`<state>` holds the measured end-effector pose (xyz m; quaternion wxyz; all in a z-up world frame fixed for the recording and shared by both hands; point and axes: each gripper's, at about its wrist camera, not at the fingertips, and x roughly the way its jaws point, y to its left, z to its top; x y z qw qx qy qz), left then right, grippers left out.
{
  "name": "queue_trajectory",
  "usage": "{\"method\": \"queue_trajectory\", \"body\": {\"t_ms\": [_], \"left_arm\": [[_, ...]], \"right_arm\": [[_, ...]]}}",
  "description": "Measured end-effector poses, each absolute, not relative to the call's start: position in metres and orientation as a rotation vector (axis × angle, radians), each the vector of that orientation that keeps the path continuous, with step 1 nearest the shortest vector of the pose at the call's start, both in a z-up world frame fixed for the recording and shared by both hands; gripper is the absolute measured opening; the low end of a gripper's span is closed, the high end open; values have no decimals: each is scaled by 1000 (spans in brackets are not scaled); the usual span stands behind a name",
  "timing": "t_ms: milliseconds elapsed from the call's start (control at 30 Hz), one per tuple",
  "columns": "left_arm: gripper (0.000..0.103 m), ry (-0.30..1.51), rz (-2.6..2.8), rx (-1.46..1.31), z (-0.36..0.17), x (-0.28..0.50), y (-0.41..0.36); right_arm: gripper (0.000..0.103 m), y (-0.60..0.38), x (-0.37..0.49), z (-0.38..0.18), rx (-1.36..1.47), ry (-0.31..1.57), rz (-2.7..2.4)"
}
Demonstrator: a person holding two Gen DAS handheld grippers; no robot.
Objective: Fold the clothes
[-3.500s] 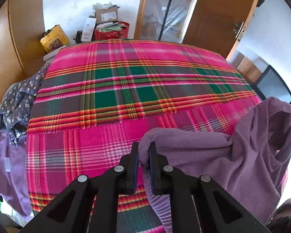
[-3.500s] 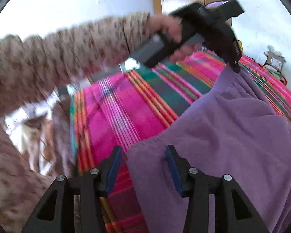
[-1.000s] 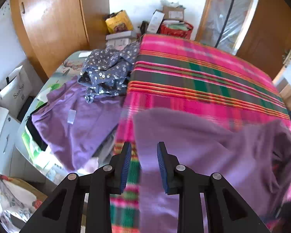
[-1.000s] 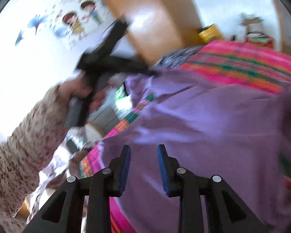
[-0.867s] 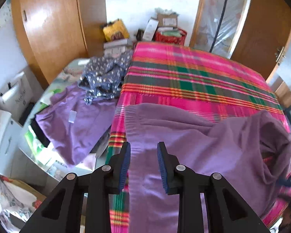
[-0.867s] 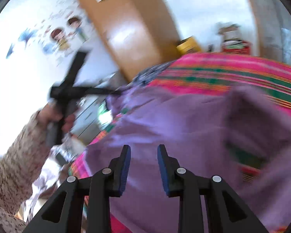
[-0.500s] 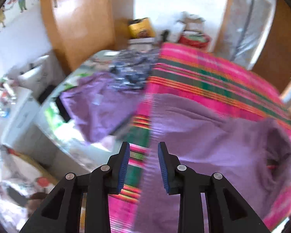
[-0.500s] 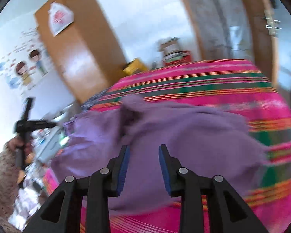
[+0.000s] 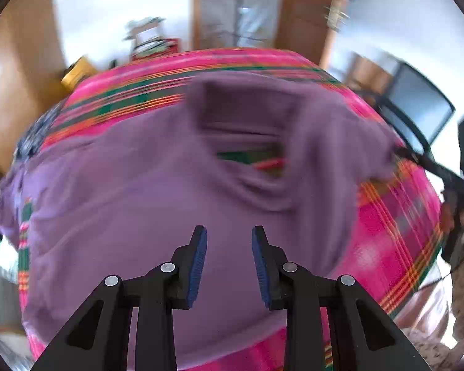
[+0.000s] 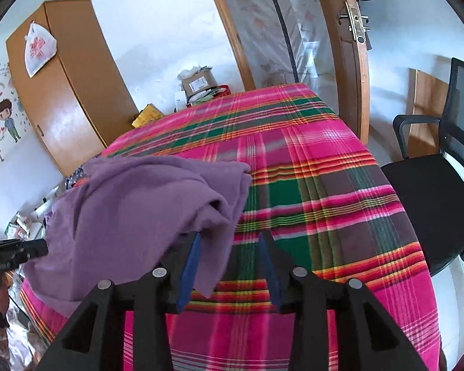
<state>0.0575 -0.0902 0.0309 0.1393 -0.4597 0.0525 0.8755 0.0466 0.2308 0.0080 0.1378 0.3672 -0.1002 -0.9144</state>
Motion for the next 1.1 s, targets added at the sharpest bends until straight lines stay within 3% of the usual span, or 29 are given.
{"method": "queue_trajectory", "body": {"t_ms": [400, 500, 533, 700, 933, 1033, 1100], "left_arm": [[31, 191, 2441, -1439, -1, 52, -29], [31, 254, 2464, -1431, 0, 59, -23], [31, 272, 2468, -1425, -2, 61, -21], [33, 231, 2463, -1451, -8, 58, -24], [41, 181, 2471, -1437, -10, 57, -29], [41, 220, 2479, -1420, -9, 61, -27], [41, 252, 2478, -1413, -9, 63, -24]], "right_arm": [[41, 206, 20, -7, 1066, -147, -2489], [7, 203, 22, -4, 1046, -74, -2502], [6, 203, 23, -2, 1037, -45, -2514], [5, 212, 31, 17, 933, 55, -2657], [5, 204, 41, 44, 740, 388, -2854], [5, 190, 44, 32, 708, 606, -2871], [5, 192, 44, 22, 770, 600, -2850]]}}
